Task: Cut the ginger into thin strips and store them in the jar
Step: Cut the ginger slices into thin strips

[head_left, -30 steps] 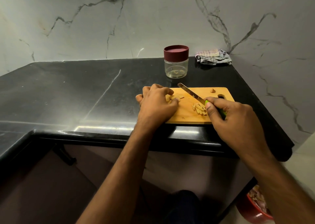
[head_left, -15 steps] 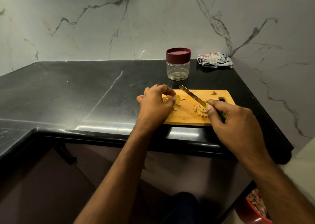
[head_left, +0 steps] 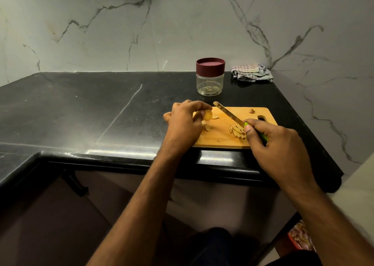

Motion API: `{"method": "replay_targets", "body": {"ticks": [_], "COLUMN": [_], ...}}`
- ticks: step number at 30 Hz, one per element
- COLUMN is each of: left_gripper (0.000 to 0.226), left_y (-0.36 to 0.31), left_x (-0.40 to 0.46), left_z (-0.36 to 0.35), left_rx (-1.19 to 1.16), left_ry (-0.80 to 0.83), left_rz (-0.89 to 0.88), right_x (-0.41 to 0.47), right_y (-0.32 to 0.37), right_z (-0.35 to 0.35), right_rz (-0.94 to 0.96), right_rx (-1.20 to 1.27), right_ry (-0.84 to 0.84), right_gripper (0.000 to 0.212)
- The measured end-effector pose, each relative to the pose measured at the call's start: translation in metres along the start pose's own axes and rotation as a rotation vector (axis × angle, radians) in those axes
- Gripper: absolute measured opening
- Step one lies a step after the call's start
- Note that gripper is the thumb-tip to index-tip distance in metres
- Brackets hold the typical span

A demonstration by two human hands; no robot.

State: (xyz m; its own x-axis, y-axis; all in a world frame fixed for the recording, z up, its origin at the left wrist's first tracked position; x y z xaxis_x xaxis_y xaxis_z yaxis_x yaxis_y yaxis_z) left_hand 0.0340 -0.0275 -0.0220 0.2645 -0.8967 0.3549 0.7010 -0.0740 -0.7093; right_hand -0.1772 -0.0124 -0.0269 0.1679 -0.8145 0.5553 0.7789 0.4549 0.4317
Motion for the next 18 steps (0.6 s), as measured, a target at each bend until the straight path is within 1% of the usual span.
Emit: {"method": "replay_targets", "body": {"ticks": [5,9,14,18], "left_gripper": [0.016,0.010,0.013,0.021], "left_y": [0.0006,0.0013,-0.0022,-0.0059], "left_x": [-0.0002,-0.0013,-0.0041,-0.0075], "left_z": [0.0014,0.0014,0.0044,0.0024], "left_rx": [0.012,0.006,-0.073,-0.129], "left_ry": [-0.025,-0.008,-0.031,0.040], "left_rz": [-0.003,-0.009,-0.051,-0.124], "right_x": [-0.0002,-0.0002,-0.0006,-0.0039], "right_y": [0.0014,0.0019,0.0031,0.0054], "right_z": [0.0011,0.0012,0.0014,0.0041], "right_rz": [-0.006,-0.007,0.002,0.006], "right_rx": [-0.014,-0.018,-0.017,-0.004], "right_ry": [0.006,0.007,0.002,-0.006], "right_gripper": [0.037,0.036,0.037,0.035]}}
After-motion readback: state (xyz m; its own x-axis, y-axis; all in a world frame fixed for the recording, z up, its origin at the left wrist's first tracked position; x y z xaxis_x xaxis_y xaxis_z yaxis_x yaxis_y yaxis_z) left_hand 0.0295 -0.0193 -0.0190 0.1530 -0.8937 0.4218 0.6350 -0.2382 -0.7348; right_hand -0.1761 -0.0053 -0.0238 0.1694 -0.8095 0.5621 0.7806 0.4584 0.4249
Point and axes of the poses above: each hand's wrist, its own x-axis towards the middle knuckle, its own z-axis out of the back of the hand, y = z × x, the point moved 6 cm from there along x, towards the middle knuckle, and after that the axes turned 3 degrees about -x, right-handed, at the moved point
